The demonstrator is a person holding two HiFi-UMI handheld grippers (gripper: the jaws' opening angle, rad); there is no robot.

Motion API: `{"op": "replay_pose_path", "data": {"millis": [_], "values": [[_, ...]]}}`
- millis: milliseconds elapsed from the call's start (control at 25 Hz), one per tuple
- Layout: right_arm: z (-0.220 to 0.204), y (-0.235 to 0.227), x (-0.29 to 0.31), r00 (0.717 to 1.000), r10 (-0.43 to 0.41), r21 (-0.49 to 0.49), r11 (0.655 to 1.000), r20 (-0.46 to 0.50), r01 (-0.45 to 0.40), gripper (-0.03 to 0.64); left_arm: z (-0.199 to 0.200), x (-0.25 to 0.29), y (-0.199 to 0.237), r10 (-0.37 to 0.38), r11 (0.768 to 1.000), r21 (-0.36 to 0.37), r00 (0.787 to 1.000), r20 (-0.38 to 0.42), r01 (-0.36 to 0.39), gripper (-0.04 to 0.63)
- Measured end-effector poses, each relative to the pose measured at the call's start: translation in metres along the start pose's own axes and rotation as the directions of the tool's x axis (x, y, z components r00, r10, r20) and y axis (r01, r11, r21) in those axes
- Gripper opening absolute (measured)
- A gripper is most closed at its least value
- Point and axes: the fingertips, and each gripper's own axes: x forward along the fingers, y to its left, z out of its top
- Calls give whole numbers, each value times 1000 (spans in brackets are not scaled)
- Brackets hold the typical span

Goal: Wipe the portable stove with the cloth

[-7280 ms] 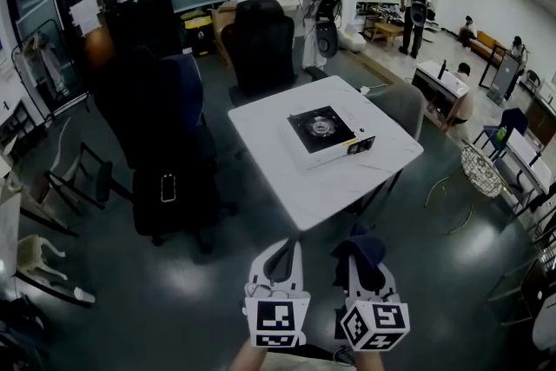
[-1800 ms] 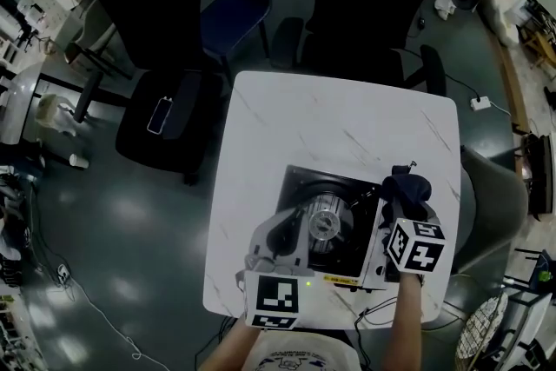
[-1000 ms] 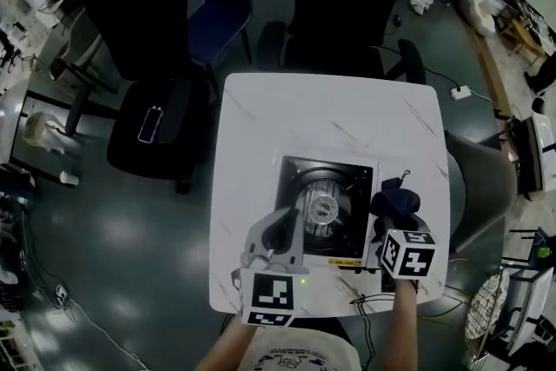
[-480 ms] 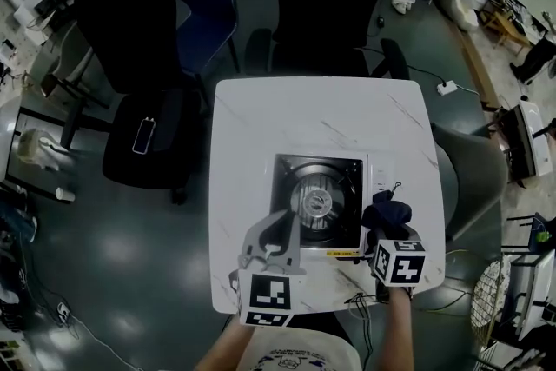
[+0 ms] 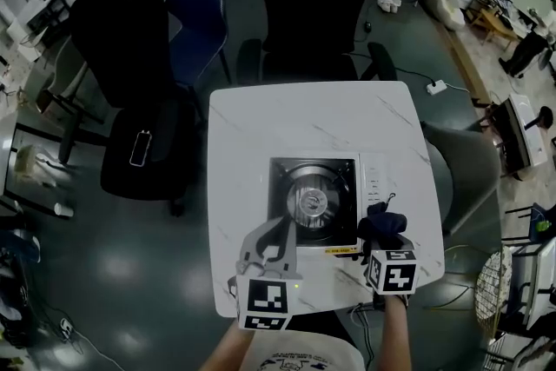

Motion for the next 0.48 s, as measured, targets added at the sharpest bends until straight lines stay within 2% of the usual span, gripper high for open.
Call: {"op": "replay_pose_path", "data": {"millis": [480], "values": [[-23, 5, -16, 998, -28, 4, 1000, -53, 28, 81, 1, -1, -5, -36, 999, 8, 999, 2, 36, 23]]}}
